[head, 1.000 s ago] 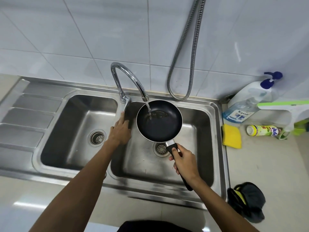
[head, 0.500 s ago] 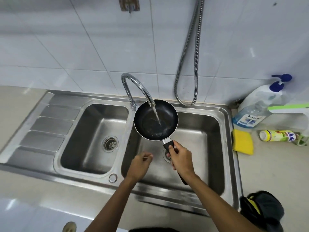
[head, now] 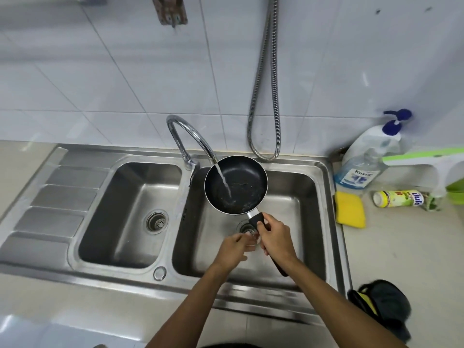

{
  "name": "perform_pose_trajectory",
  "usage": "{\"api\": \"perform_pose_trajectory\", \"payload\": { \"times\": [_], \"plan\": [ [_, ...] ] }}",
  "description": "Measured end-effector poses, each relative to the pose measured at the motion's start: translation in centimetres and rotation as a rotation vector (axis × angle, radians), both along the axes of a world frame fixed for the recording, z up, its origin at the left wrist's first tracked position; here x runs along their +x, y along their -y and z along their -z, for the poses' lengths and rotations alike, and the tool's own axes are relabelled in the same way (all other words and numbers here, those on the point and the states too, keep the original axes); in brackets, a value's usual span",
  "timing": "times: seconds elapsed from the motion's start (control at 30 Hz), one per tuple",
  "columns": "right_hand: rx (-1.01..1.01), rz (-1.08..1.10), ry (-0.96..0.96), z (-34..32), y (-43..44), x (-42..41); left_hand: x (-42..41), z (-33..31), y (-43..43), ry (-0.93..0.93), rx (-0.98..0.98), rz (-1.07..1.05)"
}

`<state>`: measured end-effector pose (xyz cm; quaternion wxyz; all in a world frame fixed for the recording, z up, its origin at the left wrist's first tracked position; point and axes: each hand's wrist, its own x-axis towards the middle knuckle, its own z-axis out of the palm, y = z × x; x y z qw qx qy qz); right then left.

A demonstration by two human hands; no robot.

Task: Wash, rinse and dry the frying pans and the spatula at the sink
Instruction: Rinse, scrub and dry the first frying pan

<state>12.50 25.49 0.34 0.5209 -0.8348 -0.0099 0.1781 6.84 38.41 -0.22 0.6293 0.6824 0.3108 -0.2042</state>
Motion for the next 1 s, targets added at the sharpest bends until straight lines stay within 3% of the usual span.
{"api": "perform_pose_trajectory", "payload": {
  "times": [0.23, 0.67, 1.0],
  "plan": [
    [0.035, -0.080, -0.040, 0.6, -0.5, -2.1, -0.8, 0.1, -0.2, -0.046, -0.116, -0.170],
    [-0.080, -0.022, -0.073, 1.4, 1.3, -0.8, -1.4, 0.8, 0.7, -0.100, -0.140, -0.089],
    [-0.031, -0.038, -0.157, 1.5, 0.6, -2.6, -2.6, 1.2, 0.1, -0.074, -0.098, -0.105]
  ]
}}
